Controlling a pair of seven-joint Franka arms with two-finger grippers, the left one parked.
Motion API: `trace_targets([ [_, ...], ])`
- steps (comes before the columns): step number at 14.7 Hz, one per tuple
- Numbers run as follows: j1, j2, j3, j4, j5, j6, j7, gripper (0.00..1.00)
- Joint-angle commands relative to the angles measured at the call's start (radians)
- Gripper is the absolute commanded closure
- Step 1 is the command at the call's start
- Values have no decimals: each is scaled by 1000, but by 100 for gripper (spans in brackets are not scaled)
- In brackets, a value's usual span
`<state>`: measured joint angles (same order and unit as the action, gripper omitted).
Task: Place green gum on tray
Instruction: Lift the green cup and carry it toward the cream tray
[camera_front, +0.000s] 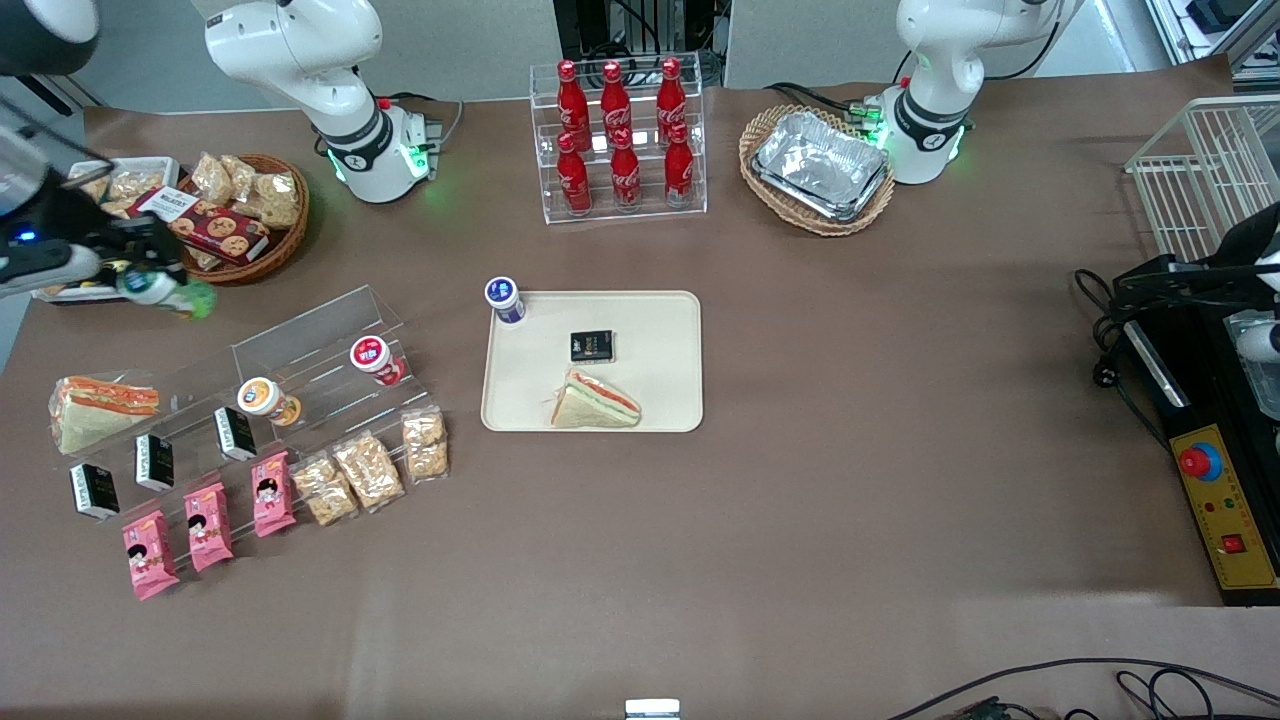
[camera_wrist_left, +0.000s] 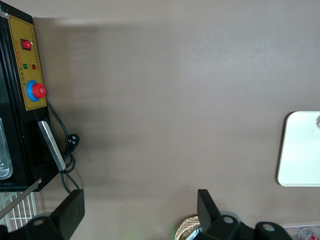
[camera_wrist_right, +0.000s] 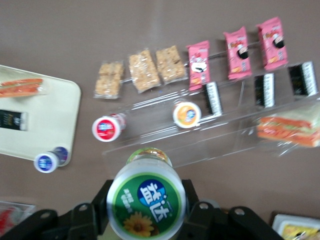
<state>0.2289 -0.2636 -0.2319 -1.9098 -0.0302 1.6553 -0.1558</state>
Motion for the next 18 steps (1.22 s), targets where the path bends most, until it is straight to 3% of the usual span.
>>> trace_targets([
  [1, 137, 14, 45, 52, 3, -68, 322, 64],
  [6, 216, 24, 155, 49, 87, -46, 677, 62],
  [9, 228, 43, 216, 22, 90, 3, 815, 62],
  [18, 228, 52, 368, -320, 105, 395, 1048, 62],
])
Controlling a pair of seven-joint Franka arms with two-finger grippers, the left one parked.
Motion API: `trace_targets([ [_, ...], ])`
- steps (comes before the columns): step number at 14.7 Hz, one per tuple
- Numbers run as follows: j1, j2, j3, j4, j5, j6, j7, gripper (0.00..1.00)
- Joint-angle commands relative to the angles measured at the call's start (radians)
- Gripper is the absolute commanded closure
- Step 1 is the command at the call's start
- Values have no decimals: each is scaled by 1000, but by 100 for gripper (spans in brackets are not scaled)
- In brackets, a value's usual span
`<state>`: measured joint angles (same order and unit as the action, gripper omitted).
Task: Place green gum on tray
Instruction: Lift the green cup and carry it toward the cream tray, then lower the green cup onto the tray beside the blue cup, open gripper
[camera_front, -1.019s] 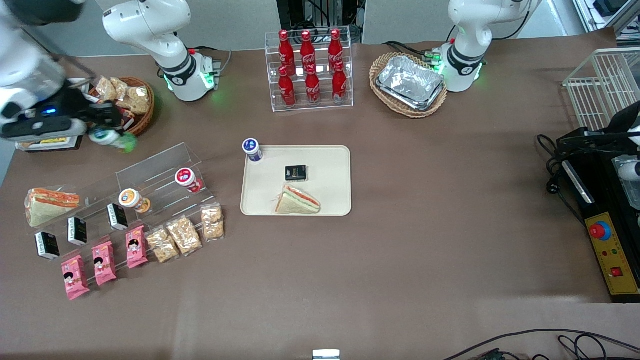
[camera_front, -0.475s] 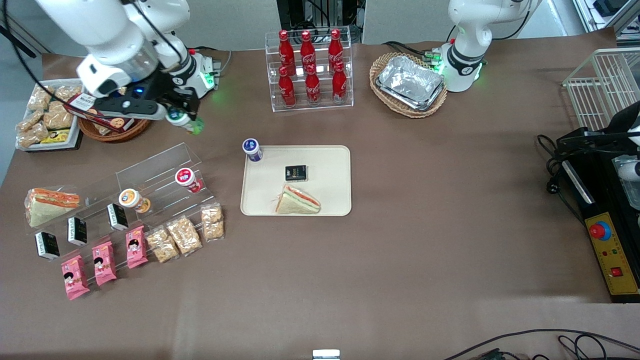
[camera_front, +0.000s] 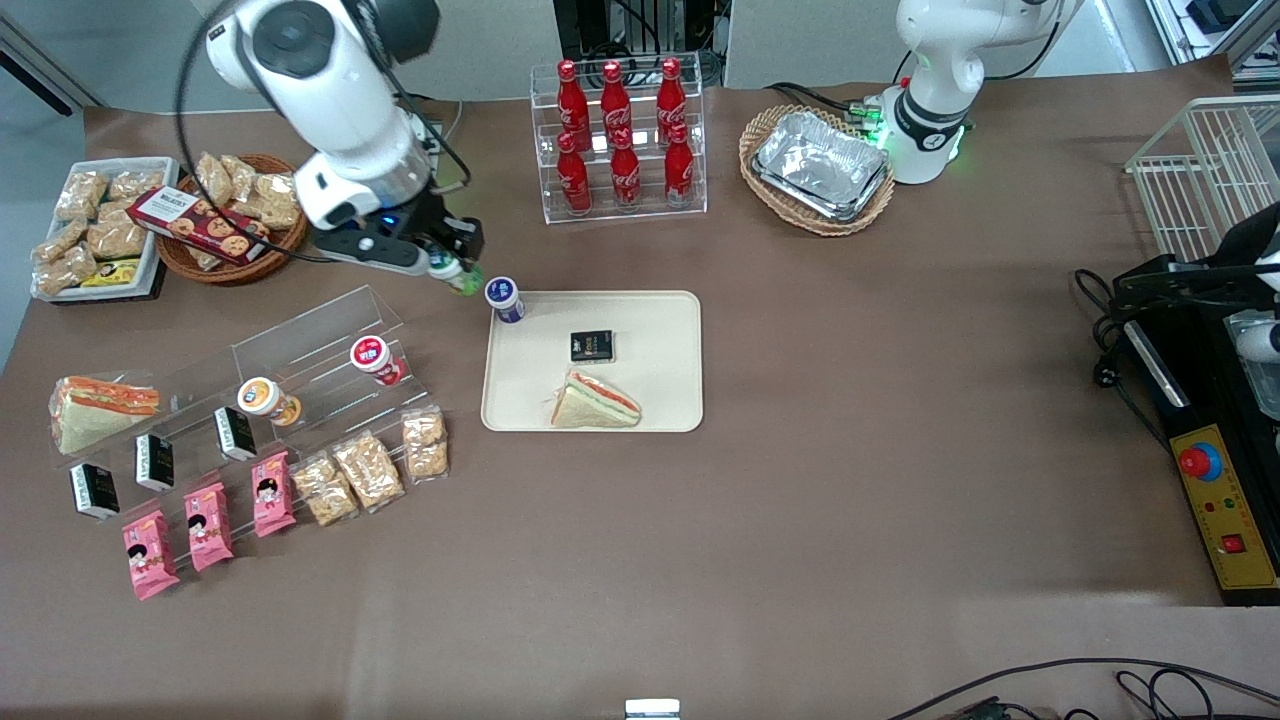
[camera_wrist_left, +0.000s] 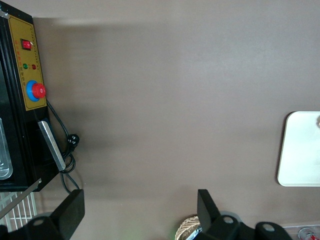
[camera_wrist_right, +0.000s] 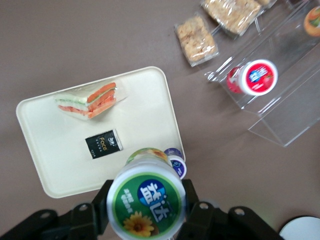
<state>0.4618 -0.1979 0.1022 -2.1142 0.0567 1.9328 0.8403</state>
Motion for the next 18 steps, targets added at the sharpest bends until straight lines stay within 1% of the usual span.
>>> trace_targets([
  [1, -5, -5, 50, -159, 18, 171, 81, 62],
  [3, -5, 15, 83, -236, 9, 286, 124, 62],
  [6, 0, 86, 100, -266, 5, 382, 187, 62],
  [9, 0, 153, 100, -303, 5, 500, 194, 62],
  [12, 0, 224, 100, -357, 0, 655, 204, 62],
  [14, 6, 255, 100, -363, -4, 678, 229, 62],
  [16, 29, 279, 100, -363, -35, 680, 264, 62],
  [17, 32, 296, 100, -363, -73, 683, 301, 62],
  [18, 32, 311, 100, -363, -127, 687, 348, 62],
])
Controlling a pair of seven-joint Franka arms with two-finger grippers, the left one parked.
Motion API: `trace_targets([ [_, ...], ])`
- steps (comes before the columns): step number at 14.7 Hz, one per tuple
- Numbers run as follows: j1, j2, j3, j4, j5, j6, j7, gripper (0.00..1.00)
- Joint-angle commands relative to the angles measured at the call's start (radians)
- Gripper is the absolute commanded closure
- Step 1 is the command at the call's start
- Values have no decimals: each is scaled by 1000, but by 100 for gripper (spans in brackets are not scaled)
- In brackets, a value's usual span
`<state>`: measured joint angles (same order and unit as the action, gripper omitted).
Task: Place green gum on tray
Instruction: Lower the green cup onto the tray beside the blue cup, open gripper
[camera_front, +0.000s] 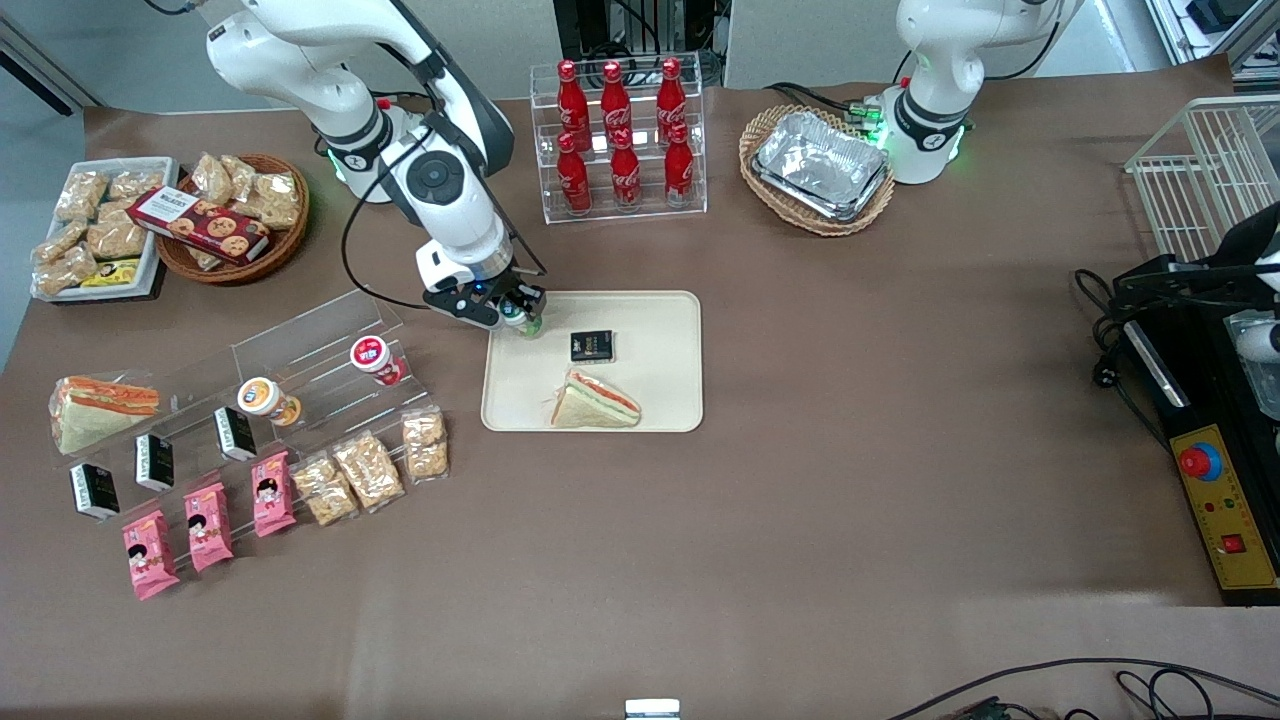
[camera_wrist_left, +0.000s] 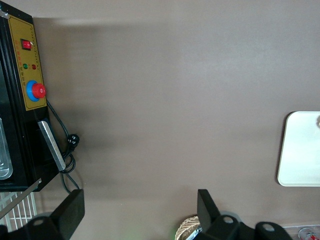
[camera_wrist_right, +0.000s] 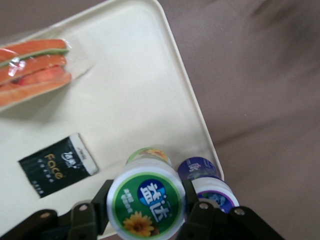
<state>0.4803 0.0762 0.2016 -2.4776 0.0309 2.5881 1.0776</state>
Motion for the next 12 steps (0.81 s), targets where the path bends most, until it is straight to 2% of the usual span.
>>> trace_targets([
  [1, 14, 48, 2, 2, -144, 36, 149, 62],
  [2, 14, 63, 2, 2, -166, 50, 172, 62],
  [12, 9, 102, 1, 9, -167, 104, 205, 62],
])
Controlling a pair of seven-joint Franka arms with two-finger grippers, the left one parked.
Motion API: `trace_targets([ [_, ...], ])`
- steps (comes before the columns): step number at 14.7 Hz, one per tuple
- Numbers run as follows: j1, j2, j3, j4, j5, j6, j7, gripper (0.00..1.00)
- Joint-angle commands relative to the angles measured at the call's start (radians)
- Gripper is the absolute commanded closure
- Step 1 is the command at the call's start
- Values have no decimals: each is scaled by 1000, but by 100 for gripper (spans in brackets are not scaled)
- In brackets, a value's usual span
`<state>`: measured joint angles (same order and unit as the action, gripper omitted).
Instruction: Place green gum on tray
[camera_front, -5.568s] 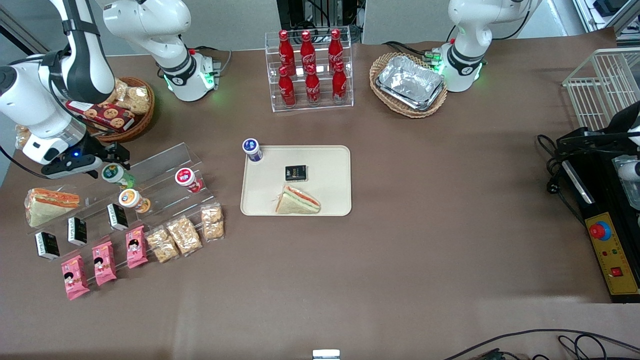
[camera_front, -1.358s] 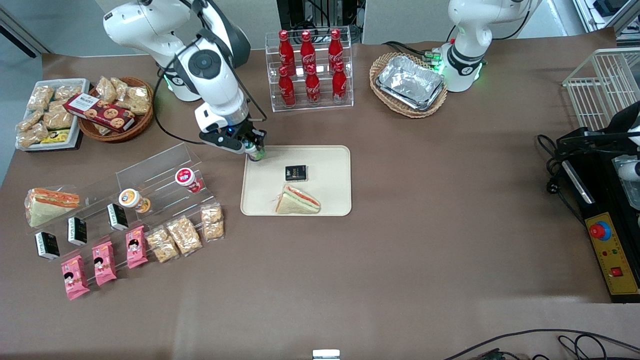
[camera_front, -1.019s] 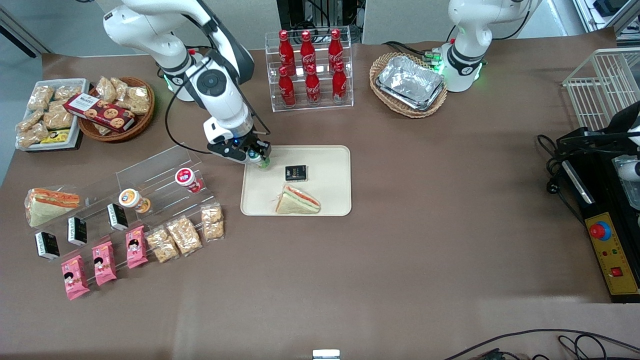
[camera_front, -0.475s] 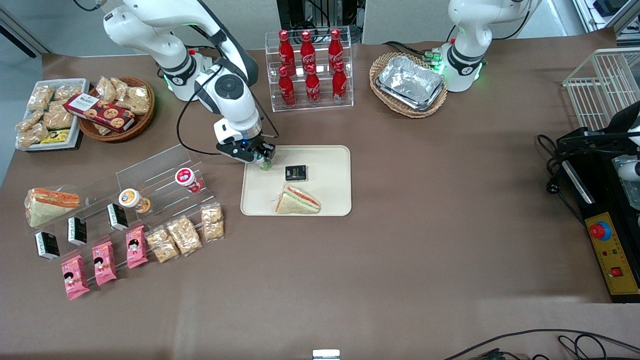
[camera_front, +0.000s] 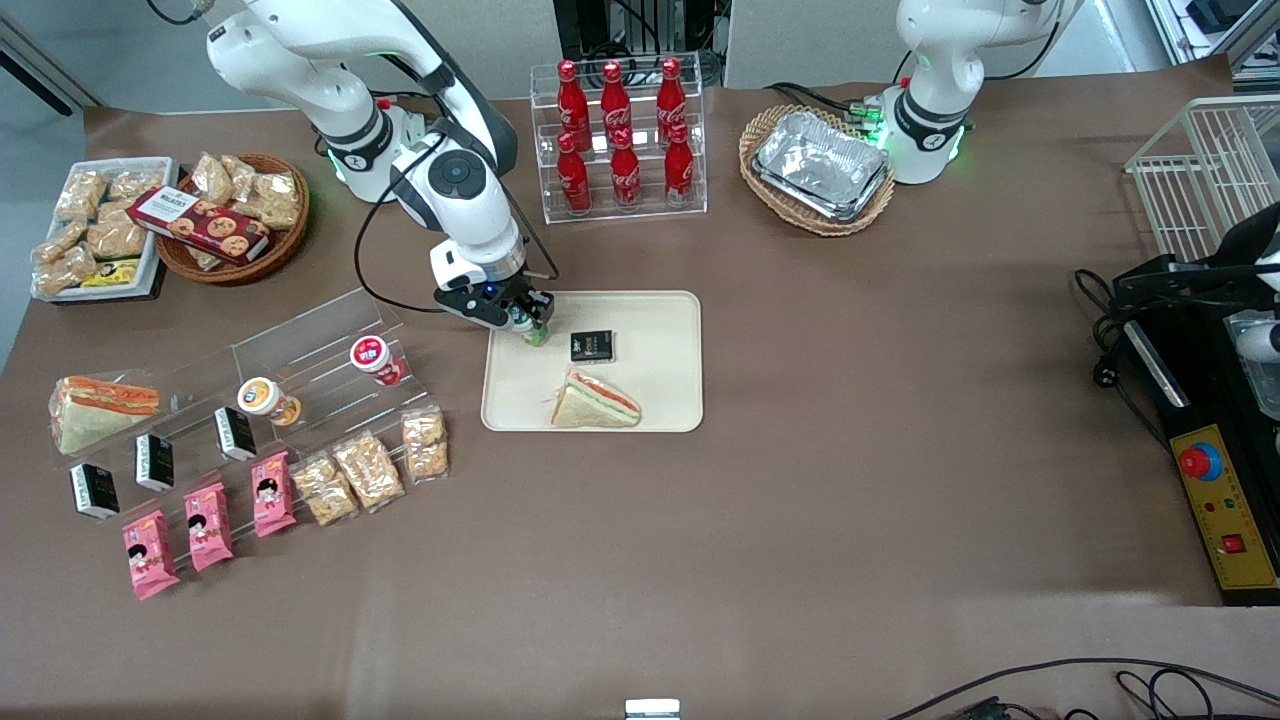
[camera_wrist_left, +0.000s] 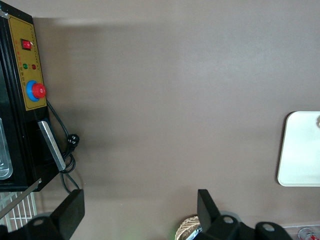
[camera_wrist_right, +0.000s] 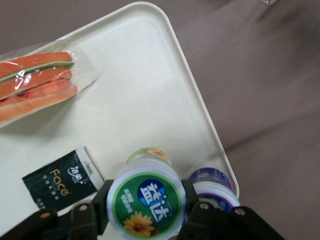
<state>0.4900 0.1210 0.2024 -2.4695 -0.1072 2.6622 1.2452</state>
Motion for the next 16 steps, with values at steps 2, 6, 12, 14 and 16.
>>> trace_targets([
  [2, -1, 57, 0, 1, -29, 30, 36, 61],
  [6, 1, 57, 0, 4, -29, 24, 39, 0],
  [12, -4, 48, 0, 4, -28, 19, 39, 0],
  [14, -16, 28, -1, 20, -26, 2, 25, 0],
  [16, -16, 9, -3, 78, -16, -126, 17, 0],
])
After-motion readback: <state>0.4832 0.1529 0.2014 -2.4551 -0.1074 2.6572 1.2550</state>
